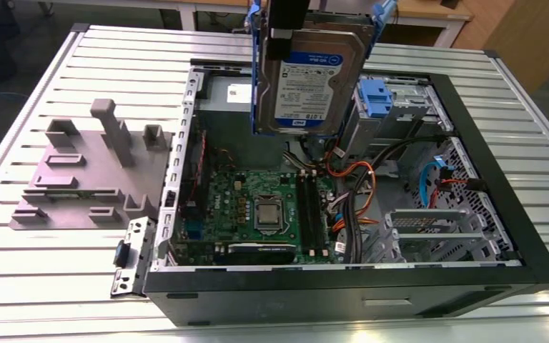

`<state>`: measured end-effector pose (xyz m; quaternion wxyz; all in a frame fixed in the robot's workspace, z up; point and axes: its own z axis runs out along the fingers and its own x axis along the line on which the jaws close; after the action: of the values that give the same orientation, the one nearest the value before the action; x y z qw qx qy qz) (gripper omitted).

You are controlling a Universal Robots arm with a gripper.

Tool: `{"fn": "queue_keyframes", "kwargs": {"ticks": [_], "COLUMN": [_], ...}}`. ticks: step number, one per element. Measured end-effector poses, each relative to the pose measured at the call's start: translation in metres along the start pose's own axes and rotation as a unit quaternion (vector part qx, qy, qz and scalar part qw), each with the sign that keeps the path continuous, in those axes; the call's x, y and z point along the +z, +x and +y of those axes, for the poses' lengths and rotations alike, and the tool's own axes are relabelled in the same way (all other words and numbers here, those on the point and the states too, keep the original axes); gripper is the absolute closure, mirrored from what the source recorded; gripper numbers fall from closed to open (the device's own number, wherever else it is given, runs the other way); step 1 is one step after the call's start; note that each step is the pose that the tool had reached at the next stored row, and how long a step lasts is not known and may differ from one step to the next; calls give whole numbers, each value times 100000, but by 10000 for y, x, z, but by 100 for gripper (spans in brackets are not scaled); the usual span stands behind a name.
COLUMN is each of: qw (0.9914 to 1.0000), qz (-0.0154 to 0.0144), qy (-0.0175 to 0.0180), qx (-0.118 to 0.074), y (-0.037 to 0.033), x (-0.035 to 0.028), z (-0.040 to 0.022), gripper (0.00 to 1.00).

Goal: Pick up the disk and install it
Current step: 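Insert the disk into the insertion slot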

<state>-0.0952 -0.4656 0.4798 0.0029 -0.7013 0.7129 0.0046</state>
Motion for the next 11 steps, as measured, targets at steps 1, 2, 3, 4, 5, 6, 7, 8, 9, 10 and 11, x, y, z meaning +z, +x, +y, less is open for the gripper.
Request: {"fn": "queue_keyframes", "kwargs": {"ticks": [1, 2, 3, 4, 5, 6, 7, 8, 9, 10, 11], "qw": [100000, 100000, 100000, 100000, 100000, 100000, 100000, 100000, 100000, 100000, 100000], "qz": [3, 5, 6, 4, 4, 4, 5, 4, 3, 2, 1], "qy": [-2, -3, -4, -2, -1, -3, -2, -2, -2, -1, -1], "qx": [-3, -4, -3, -3, -3, -3, -2, 0, 0, 0, 2], "y": [4, 8, 12, 16, 20, 25, 30, 35, 39, 43, 46], "x": [0, 0, -1, 0, 0, 0, -1, -1, -1, 0, 0], "z": [0, 0, 0, 0, -1, -1, -1, -1, -1, -1, 0], "gripper": [64, 64, 64, 64, 64, 64, 64, 64, 64, 64, 64]}}
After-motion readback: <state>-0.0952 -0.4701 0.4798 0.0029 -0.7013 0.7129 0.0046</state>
